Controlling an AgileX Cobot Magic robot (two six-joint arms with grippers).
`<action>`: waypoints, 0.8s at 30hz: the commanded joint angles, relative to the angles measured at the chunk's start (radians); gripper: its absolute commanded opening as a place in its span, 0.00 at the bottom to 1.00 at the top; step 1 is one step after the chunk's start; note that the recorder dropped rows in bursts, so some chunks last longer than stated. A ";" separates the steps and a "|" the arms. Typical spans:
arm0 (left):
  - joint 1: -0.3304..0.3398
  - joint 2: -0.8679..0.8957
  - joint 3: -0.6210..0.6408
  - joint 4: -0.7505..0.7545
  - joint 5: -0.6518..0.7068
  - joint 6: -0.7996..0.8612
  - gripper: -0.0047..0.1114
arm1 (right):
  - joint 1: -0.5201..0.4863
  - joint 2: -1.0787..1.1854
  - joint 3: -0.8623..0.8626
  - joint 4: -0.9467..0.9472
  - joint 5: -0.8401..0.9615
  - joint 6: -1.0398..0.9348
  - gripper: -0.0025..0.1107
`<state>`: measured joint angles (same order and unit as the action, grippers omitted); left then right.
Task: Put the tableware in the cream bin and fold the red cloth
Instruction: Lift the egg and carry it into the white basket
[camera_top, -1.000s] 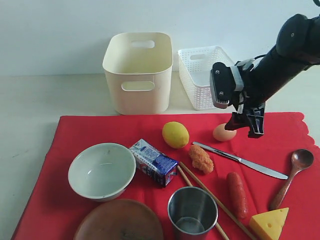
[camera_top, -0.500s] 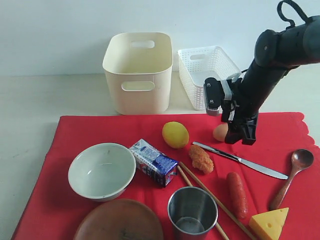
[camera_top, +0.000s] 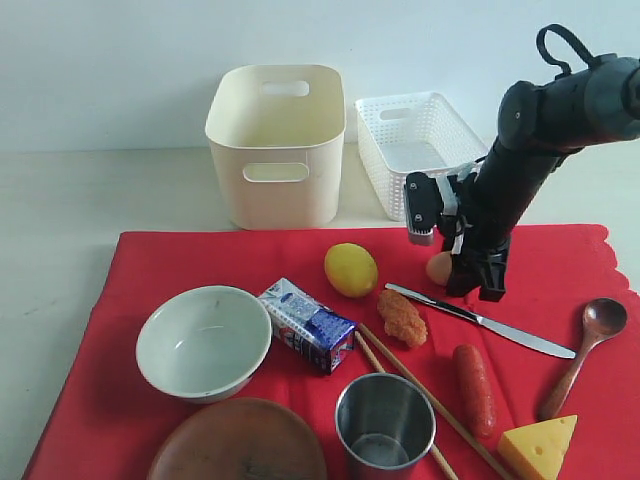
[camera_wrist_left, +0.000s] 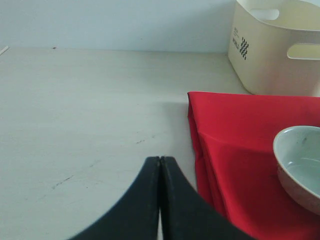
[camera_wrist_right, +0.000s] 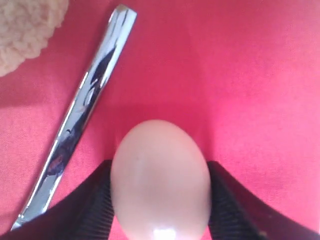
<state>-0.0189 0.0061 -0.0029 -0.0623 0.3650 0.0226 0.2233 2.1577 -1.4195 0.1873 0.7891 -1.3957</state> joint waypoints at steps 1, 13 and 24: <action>0.002 -0.006 0.003 0.001 -0.013 -0.001 0.04 | 0.003 -0.032 -0.006 0.002 -0.031 0.049 0.04; 0.002 -0.006 0.003 0.001 -0.013 -0.001 0.04 | 0.003 -0.252 -0.006 0.175 -0.117 0.165 0.04; 0.002 -0.006 0.003 0.001 -0.013 -0.001 0.04 | 0.001 -0.191 -0.228 0.200 -0.271 0.605 0.04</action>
<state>-0.0189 0.0061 -0.0029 -0.0623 0.3650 0.0226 0.2233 1.9285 -1.5672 0.3776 0.5323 -0.9063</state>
